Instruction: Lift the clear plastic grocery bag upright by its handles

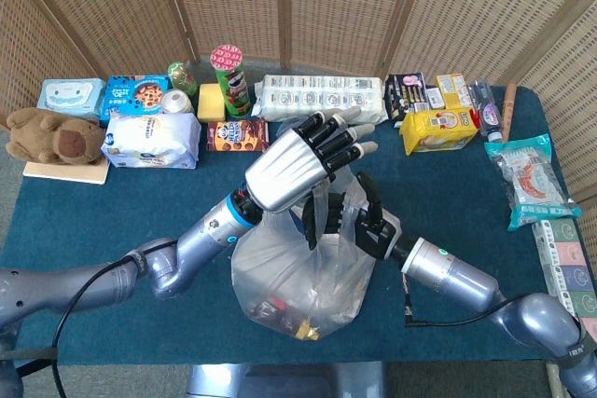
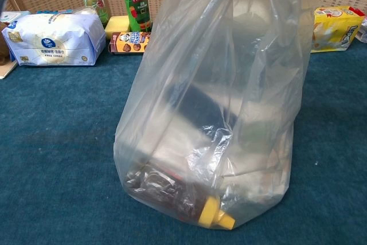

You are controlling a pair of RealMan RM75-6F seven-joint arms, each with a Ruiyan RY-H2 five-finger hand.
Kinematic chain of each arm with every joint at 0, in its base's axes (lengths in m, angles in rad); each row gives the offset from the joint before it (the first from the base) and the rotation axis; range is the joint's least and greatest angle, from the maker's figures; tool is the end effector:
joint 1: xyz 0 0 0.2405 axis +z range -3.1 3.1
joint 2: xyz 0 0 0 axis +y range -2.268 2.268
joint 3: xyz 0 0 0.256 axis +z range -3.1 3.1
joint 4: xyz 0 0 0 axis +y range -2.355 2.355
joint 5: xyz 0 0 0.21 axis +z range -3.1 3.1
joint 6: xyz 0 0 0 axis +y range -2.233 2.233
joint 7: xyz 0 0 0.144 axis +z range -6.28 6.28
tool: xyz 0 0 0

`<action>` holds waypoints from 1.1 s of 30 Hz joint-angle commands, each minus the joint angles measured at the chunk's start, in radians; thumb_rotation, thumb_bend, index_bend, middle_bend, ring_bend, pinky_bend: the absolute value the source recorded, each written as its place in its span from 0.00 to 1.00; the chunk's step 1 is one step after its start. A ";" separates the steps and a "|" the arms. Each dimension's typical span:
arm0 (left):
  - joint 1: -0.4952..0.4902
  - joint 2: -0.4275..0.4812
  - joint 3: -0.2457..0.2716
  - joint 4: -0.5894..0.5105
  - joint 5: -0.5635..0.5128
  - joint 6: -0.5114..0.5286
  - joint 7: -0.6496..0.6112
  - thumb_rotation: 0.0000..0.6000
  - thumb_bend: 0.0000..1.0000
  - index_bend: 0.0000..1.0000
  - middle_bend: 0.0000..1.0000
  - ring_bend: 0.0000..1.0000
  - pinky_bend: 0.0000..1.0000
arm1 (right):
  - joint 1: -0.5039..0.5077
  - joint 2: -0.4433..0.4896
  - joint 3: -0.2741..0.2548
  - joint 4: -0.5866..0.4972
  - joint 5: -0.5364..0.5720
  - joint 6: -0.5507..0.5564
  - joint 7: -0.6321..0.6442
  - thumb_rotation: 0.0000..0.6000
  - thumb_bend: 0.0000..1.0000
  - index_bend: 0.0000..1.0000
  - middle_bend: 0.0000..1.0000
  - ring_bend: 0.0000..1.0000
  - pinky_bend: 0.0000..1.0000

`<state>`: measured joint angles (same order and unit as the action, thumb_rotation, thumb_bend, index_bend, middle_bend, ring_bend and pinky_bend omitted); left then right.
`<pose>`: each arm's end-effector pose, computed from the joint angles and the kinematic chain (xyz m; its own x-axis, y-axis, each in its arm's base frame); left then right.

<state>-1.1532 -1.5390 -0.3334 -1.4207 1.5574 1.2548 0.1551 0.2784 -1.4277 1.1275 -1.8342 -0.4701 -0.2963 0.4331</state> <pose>0.0710 0.3618 0.0570 0.1255 -0.2937 0.9476 0.4412 -0.8390 -0.3185 -0.0659 -0.3166 0.1035 -0.7195 -0.6904 -0.0752 -0.3387 0.4434 -0.8299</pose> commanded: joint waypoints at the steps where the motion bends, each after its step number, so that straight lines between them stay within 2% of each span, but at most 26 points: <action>1: 0.018 0.051 0.004 -0.068 -0.051 -0.059 0.020 1.00 0.19 0.19 0.20 0.09 0.21 | 0.001 0.003 -0.001 0.003 -0.001 -0.003 -0.001 0.00 0.13 0.45 0.55 0.53 0.53; 11: 0.047 0.173 -0.007 -0.239 -0.189 -0.183 0.062 1.00 0.18 0.16 0.19 0.07 0.21 | -0.001 0.013 -0.006 0.023 0.002 0.002 0.003 0.00 0.13 0.47 0.57 0.57 0.57; 21: 0.084 0.283 0.001 -0.352 -0.248 -0.238 0.063 1.00 0.18 0.15 0.17 0.05 0.21 | 0.000 0.022 -0.006 0.027 0.003 0.013 0.012 0.00 0.13 0.47 0.57 0.57 0.57; 27: 0.122 0.343 0.015 -0.411 -0.231 -0.225 0.055 1.00 0.17 0.15 0.17 0.05 0.21 | -0.004 0.031 0.001 0.020 0.011 0.014 0.023 0.00 0.13 0.47 0.57 0.57 0.57; 33: 0.188 0.370 0.021 -0.452 -0.181 -0.113 0.088 1.00 0.17 0.15 0.17 0.05 0.21 | 0.000 0.054 0.005 0.005 0.043 0.006 0.072 0.00 0.13 0.47 0.57 0.56 0.57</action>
<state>-0.9912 -1.1807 -0.3171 -1.8556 1.3564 1.1063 0.2281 0.2765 -1.3800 1.1306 -1.8253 -0.4346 -0.2870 0.4956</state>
